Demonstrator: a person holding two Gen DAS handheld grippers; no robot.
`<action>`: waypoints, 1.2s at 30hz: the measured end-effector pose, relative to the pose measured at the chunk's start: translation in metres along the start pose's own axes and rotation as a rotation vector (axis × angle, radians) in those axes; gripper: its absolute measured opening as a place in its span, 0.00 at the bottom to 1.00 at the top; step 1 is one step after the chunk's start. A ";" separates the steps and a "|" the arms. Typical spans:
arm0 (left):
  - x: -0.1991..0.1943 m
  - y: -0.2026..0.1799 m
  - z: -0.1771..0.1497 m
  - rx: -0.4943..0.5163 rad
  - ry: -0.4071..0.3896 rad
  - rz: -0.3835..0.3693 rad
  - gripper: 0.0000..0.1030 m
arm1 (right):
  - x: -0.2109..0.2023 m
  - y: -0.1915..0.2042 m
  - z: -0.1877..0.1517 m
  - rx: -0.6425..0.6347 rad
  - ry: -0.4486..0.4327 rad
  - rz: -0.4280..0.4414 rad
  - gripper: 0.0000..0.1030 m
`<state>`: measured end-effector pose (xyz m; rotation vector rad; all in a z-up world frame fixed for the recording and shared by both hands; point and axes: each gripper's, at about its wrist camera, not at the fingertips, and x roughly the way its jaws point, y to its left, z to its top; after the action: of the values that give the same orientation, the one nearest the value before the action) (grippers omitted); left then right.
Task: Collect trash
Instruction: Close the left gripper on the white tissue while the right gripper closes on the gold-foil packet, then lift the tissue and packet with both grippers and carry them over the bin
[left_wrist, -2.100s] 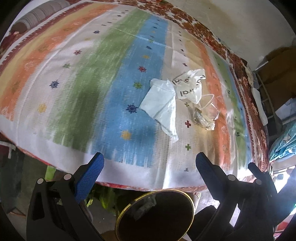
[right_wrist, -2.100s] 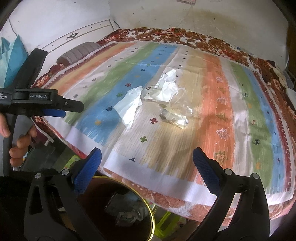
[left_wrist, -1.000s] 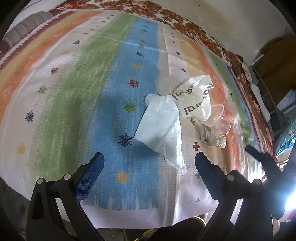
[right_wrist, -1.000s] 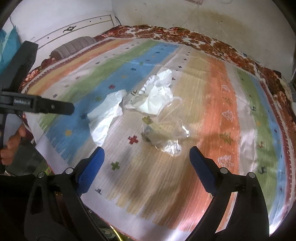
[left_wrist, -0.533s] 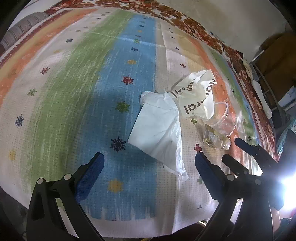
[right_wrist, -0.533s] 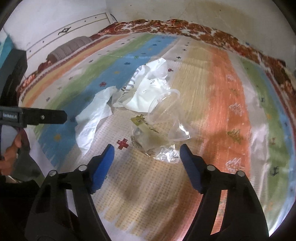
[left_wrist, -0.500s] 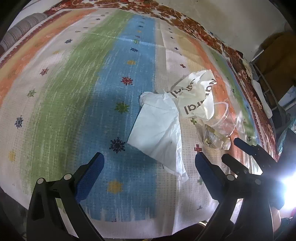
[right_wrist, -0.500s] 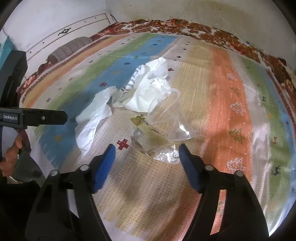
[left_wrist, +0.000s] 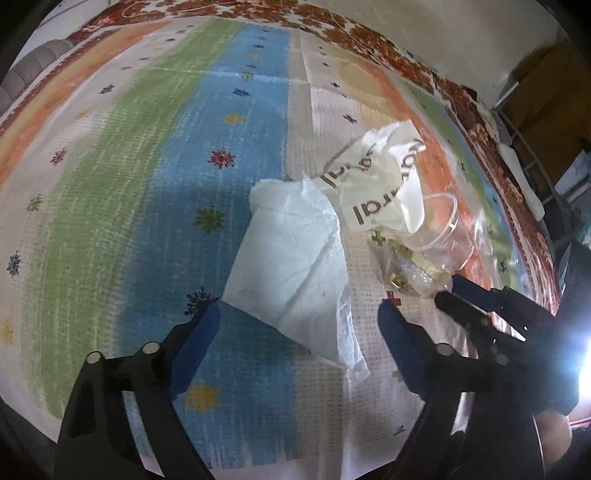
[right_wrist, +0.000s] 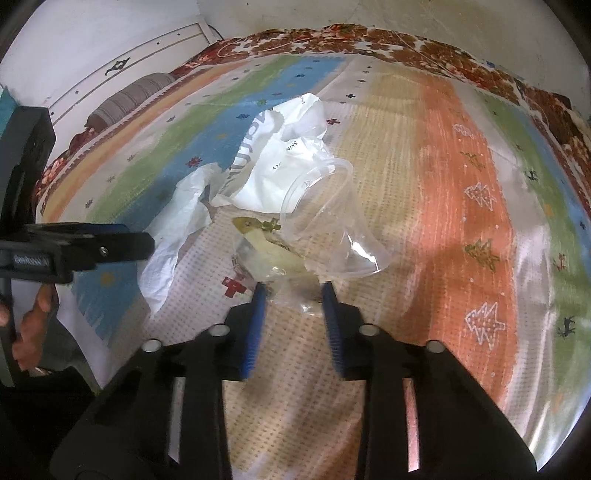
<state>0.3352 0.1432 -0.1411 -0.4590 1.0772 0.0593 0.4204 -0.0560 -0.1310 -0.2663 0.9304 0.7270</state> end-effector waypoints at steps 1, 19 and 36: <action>0.001 -0.001 -0.001 0.008 -0.002 0.003 0.79 | 0.000 0.000 0.000 0.002 0.003 -0.002 0.25; -0.020 -0.002 -0.005 0.005 -0.007 0.060 0.03 | -0.018 0.028 -0.001 -0.035 0.011 0.002 0.09; -0.085 -0.019 -0.022 -0.040 -0.035 -0.036 0.02 | -0.097 0.040 -0.011 0.060 -0.014 0.002 0.09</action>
<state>0.2811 0.1318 -0.0703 -0.5114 1.0348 0.0568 0.3491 -0.0756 -0.0559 -0.2074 0.9374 0.7006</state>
